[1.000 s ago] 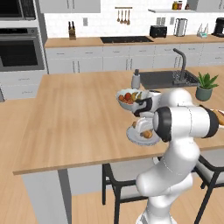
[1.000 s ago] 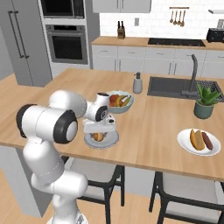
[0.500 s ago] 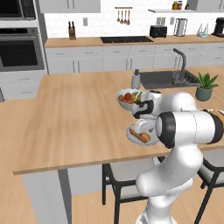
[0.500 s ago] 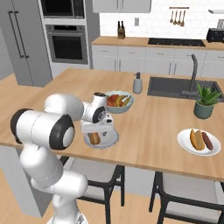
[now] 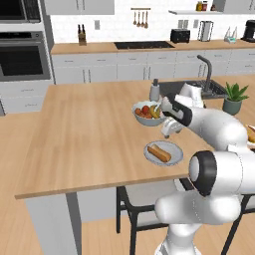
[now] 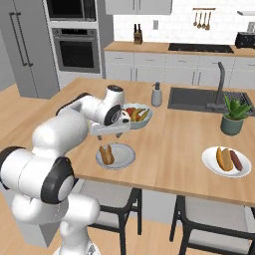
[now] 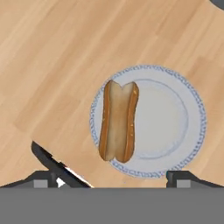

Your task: Place one bun and one sausage from the bowl on each plate.

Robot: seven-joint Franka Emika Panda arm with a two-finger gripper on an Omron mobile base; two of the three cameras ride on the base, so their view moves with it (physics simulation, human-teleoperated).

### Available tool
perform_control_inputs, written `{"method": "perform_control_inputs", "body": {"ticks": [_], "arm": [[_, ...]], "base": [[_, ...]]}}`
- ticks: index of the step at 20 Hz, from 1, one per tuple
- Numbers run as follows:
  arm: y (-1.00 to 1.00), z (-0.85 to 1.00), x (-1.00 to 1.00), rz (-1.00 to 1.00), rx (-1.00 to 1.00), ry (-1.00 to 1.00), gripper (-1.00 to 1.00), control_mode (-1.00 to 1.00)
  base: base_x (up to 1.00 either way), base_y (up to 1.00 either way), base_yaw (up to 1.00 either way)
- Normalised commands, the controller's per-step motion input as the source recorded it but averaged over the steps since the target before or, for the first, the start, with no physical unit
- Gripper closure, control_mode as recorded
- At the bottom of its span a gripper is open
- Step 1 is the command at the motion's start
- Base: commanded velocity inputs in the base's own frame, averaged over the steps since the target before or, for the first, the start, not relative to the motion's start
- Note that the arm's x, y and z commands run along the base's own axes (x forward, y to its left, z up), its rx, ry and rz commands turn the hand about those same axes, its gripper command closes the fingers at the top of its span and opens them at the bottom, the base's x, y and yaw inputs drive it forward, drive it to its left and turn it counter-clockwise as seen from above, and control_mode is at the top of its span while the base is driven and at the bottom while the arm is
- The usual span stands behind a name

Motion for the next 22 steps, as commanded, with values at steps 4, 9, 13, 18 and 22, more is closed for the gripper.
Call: {"method": "perform_control_inputs", "body": {"ticks": [4,9,13,18,22], "arm": [[0.03,0.63,-0.79,0.0,-0.12,-0.1,-1.0,-1.0],[0.1,0.16,-0.47,0.0,-0.1,-0.07,-1.0,-1.0],[-0.09,0.11,-0.29,0.0,0.03,-0.14,-1.0,-1.0],[0.0,0.0,0.0,0.0,0.0,0.0,-1.0,1.0],[0.0,0.0,0.0,0.0,0.0,0.0,-1.0,1.0]], "base": [[0.0,0.0,0.0],[0.0,0.0,0.0],[0.0,0.0,0.0],[-0.03,-0.63,-0.05],[-0.03,-0.84,-0.01]]}}
